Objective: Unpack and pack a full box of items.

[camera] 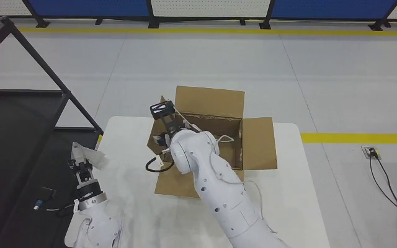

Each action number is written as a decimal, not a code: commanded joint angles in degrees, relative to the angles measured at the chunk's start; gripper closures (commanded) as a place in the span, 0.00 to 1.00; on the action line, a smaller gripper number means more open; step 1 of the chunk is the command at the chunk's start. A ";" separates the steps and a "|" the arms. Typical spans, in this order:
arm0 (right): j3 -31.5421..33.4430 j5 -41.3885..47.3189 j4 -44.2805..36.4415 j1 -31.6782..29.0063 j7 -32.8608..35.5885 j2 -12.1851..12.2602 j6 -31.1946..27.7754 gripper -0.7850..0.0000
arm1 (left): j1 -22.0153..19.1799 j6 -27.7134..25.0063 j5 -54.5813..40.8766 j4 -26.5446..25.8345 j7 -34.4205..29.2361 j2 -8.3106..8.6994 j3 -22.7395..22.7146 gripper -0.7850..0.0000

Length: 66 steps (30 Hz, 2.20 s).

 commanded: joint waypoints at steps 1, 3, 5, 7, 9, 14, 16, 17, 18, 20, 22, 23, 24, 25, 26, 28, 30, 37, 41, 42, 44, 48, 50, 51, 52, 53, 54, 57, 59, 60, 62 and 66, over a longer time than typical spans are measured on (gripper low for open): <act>-2.37 -0.39 4.31 2.56 -0.61 -0.86 1.28 0.00 | 0.57 -0.36 -0.40 -0.42 0.51 0.00 -0.50 0.00; -4.38 -0.34 8.94 5.04 -0.95 -1.88 2.85 0.00 | 1.17 -0.81 -0.89 -0.88 0.94 0.00 -1.02 0.00; -5.80 0.78 14.04 7.64 -1.04 -2.90 3.37 0.00 | 1.63 -0.98 -1.40 -1.14 1.14 0.01 -1.58 0.00; -7.35 1.99 19.04 10.33 -0.59 -3.61 4.57 0.00 | 1.89 -1.12 -1.91 -1.20 1.23 0.03 -2.10 0.00; -9.19 4.06 22.80 12.35 -0.63 -4.18 6.07 0.00 | 2.07 -1.32 -2.36 -1.13 1.12 0.04 -2.47 0.00; -13.08 10.14 29.36 15.66 -0.89 -4.85 8.84 0.00 | 2.13 -1.60 -2.92 -0.93 0.86 0.03 -2.92 0.00; -14.32 12.12 31.07 16.42 -1.07 -4.97 9.51 0.00 | 2.01 -1.67 -3.05 -0.83 0.72 0.02 -2.92 0.00; -14.38 13.11 31.74 16.48 -1.07 -4.99 9.30 0.00 | 1.92 -1.69 -2.98 -0.75 0.60 0.02 -2.91 0.00; -14.44 13.84 32.33 16.62 -1.24 -4.98 9.02 0.00 | 1.82 -1.74 -3.01 -0.67 0.53 0.01 -2.89 0.00; -14.75 14.96 33.21 16.77 -1.29 -4.97 8.19 0.00 | 1.65 -1.78 -2.89 -0.47 0.32 0.00 -2.82 0.00; -14.86 16.20 33.86 16.95 -1.20 -4.89 7.47 0.00 | 1.47 -1.75 -2.85 -0.26 0.09 -0.02 -2.70 0.00; -14.90 16.86 34.12 17.07 -0.92 -4.84 6.72 0.00 | 1.37 -1.73 -2.81 -0.17 -0.05 -0.02 -2.64 0.00; -14.88 17.51 34.38 17.22 -0.81 -4.78 6.09 0.00 | 1.27 -1.72 -2.71 -0.08 -0.14 -0.03 -2.58 0.00; -14.94 17.98 34.67 17.38 -0.68 -4.71 5.49 0.00 | 1.18 -1.65 -2.61 0.03 -0.26 -0.04 -2.49 0.00; -15.03 18.49 34.96 17.50 -0.23 -4.66 4.54 0.00 | 1.07 -1.58 -2.51 0.06 -0.35 -0.05 -2.40 0.00; -15.20 19.34 35.32 17.77 0.31 -4.57 3.06 0.00 | 0.91 -1.45 -2.22 0.10 -0.44 -0.08 -2.18 0.00; -15.27 20.27 35.40 17.88 0.11 -4.48 2.20 0.00 | 0.80 -1.39 -1.96 0.11 -0.54 -0.11 -1.94 0.00; -13.72 22.95 35.89 19.72 -5.20 -3.64 4.15 0.00 | 0.75 -1.13 -1.15 0.05 -0.43 -0.22 -1.37 0.00; -12.69 22.93 37.83 21.06 -6.40 -3.22 7.24 0.00 | 1.05 -0.93 -0.81 -0.34 -0.31 -0.27 -1.24 0.00; -12.22 23.32 38.26 21.28 -6.74 -3.03 7.04 0.00 | 1.14 -0.87 -0.80 -0.47 -0.30 -0.28 -1.23 0.00; -11.94 22.83 39.59 21.72 -6.24 -2.67 6.98 0.00 | 1.29 -0.82 -0.64 -0.72 -0.19 -0.29 -1.26 0.00; -12.35 20.96 41.47 22.06 -3.67 -2.23 5.66 0.00 | 1.41 -0.48 -0.08 -1.22 -0.30 -0.34 -1.01 0.00; -12.26 20.72 41.88 22.04 -2.91 -1.96 4.31 0.00 | 1.34 -0.26 0.27 -1.36 -0.46 -0.36 -0.77 0.00; -12.07 20.85 42.21 21.98 -2.50 -1.79 3.72 0.00 | 1.26 -0.13 0.44 -1.41 -0.54 -0.37 -0.65 0.00; -12.10 20.62 42.58 21.94 -1.75 -1.64 2.86 0.00 | 1.18 -0.01 0.62 -1.44 -0.65 -0.39 -0.50 0.00; -12.18 20.37 43.03 21.89 -0.58 -1.51 1.63 0.00 | 1.06 0.10 0.77 -1.48 -0.73 -0.41 -0.32 0.00; -12.41 19.85 43.43 21.83 0.63 -1.41 0.34 0.00 | 0.95 0.18 0.93 -1.48 -0.86 -0.42 -0.14 0.00; -13.02 18.82 43.58 21.16 2.83 -1.36 -2.37 0.00 | 0.67 0.42 1.40 -1.50 -0.85 -0.46 0.21 0.00; -12.79 19.23 43.46 20.71 2.71 -1.15 -4.63 0.00 | 0.55 0.60 1.54 -1.54 -0.82 -0.49 0.35 0.00; -12.87 18.92 43.56 20.66 2.95 -1.02 -5.25 0.00 | 0.50 0.67 1.64 -1.55 -0.87 -0.50 0.41 0.00; -12.66 19.26 43.23 20.40 3.04 -0.78 -7.47 0.00 | 0.40 0.76 1.78 -1.61 -0.93 -0.51 0.49 0.00; -12.80 18.66 42.38 19.96 4.19 -0.30 -11.08 0.00 | 0.22 0.82 1.99 -1.57 -0.92 -0.54 0.66 0.00</act>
